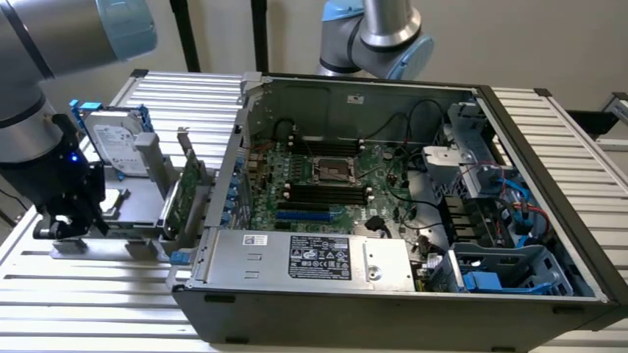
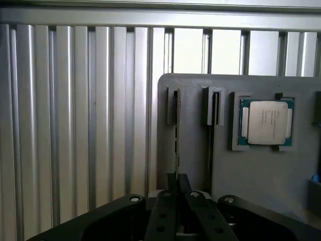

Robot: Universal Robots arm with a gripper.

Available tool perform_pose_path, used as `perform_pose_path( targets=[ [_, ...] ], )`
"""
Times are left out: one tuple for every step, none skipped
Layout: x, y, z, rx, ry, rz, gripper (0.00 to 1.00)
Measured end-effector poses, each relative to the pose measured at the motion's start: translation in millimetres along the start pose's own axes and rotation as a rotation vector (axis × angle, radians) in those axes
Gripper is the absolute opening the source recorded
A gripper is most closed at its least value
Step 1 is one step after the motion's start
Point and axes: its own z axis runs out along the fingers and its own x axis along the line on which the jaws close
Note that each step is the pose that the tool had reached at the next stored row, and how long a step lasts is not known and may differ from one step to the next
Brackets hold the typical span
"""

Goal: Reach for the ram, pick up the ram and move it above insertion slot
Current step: 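Pick up the ram and move it above insertion slot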

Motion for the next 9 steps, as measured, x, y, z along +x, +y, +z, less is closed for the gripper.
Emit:
perform_pose_path(
  targets=[
    [0.0, 0.0, -4.5, 0.0, 0.0, 0.0, 0.13],
    [0.0, -0.2, -9.4, -0.0001, 0.0, 0.0, 0.13],
    [-0.1, -0.5, -13.8, 0.0, 0.0, 0.0, 0.13],
    [0.0, -1.0, -18.4, -0.0001, 0.0, 0.0, 0.13],
    [0.0, -1.5, -22.9, 0.0, -0.0001, 0.0, 0.13],
    [-0.1, -2.0, -27.4, 0.0, -0.0002, 0.0, 0.13],
    [-0.2, -2.6, -31.8, 0.0001, -0.0002, 0.0, 0.13],
    [-0.2, -3.8, -36.4, -0.0001, -0.0002, 0.0, 0.13],
    [-0.2, -5.4, -40.9, 0.0001, -0.0004, 0.0, 0.13]
  ],
)
